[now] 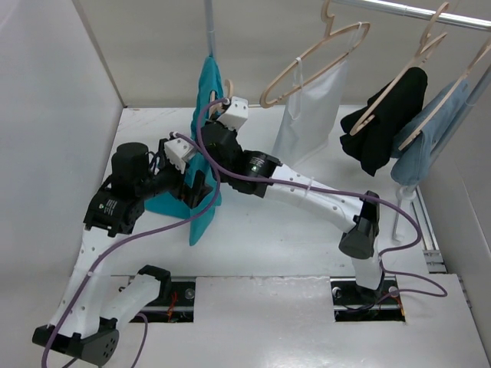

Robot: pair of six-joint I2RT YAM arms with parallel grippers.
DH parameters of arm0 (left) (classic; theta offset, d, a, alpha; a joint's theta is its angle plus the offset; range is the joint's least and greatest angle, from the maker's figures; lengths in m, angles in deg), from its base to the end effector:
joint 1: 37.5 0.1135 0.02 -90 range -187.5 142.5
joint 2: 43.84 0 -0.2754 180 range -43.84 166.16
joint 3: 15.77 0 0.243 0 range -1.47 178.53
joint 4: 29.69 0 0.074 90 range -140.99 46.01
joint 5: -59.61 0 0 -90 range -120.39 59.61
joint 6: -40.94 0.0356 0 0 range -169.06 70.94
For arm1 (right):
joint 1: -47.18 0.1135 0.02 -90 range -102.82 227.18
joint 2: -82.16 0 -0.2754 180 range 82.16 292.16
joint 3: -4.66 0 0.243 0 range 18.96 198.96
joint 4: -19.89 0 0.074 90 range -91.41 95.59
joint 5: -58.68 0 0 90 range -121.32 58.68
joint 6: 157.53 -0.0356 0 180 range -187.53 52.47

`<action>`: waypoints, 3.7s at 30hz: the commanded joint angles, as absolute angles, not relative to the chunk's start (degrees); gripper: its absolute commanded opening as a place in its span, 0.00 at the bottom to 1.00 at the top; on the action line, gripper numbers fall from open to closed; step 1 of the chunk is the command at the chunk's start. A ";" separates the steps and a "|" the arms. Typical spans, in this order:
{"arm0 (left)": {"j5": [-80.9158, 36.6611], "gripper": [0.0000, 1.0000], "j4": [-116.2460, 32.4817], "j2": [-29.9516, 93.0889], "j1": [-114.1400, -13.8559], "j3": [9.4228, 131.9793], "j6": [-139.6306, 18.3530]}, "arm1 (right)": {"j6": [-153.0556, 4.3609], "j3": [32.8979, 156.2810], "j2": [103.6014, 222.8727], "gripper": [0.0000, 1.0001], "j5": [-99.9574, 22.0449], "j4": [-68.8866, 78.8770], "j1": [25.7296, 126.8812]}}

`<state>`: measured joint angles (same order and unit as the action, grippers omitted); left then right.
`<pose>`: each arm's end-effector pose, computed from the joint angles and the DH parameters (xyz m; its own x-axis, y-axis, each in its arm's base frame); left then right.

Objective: Place the t-shirt on the hanger
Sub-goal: Hang the hanger with tshirt onto the clothesline

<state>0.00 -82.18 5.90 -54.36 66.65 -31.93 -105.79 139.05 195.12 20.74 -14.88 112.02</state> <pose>0.1336 -0.0593 0.4194 -0.1021 0.2964 -0.9496 0.7699 0.6280 0.1133 0.2154 0.3926 0.4337 -0.2196 0.4280 -0.8767 -0.1201 0.8800 0.4596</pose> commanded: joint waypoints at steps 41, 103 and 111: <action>-11.93 0.00 -71.84 1.87 -54.46 64.27 -38.42 | -96.98 124.61 188.51 0.60 4.81 -3.64 109.84; -4.37 0.00 -60.79 51.16 -54.46 122.71 -42.55 | -54.61 99.73 154.93 0.99 -7.24 -9.18 109.84; -5.78 0.00 -56.98 59.77 -54.46 130.09 -44.93 | -53.56 102.44 157.48 0.99 -7.23 -11.72 109.84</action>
